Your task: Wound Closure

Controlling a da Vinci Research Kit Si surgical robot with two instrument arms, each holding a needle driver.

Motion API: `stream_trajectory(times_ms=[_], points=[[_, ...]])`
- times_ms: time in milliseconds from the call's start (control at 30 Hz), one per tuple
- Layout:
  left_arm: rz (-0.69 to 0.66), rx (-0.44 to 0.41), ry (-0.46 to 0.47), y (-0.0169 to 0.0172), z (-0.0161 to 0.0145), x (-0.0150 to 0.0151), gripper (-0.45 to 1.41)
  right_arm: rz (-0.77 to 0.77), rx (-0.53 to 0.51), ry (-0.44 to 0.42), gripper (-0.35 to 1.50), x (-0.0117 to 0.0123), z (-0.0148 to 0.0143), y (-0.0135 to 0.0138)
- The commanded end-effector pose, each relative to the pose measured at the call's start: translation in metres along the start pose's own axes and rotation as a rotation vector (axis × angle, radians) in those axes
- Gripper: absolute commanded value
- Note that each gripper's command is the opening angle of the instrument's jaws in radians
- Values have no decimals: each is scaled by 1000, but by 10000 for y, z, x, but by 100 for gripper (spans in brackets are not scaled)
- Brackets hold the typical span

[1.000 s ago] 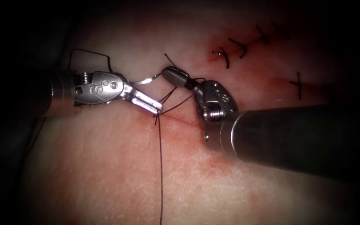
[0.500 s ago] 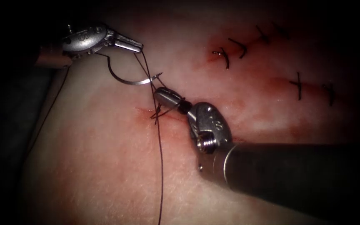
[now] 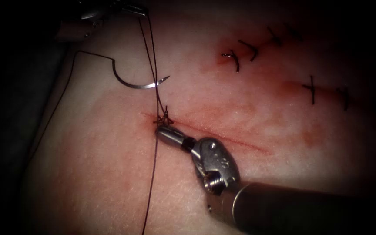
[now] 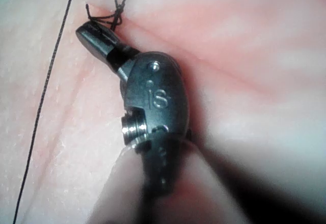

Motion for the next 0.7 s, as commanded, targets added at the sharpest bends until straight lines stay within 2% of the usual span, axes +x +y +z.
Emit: stream_trajectory(times_ms=[33,167,367,700], points=[[1,17,6,-13,4,-5,-45,3,2,-3,-35,-11,3,-5],[-13,85,52,-43,-2,-12,-45,2,7,-5,-35,-12,2,-5],[-19,135,92,-72,-2,-16,-45,1,13,-5,-35,-12,2,-7],[-22,164,110,-105,4,-19,-45,-12,34,-23,-35,-23,-2,-18]])
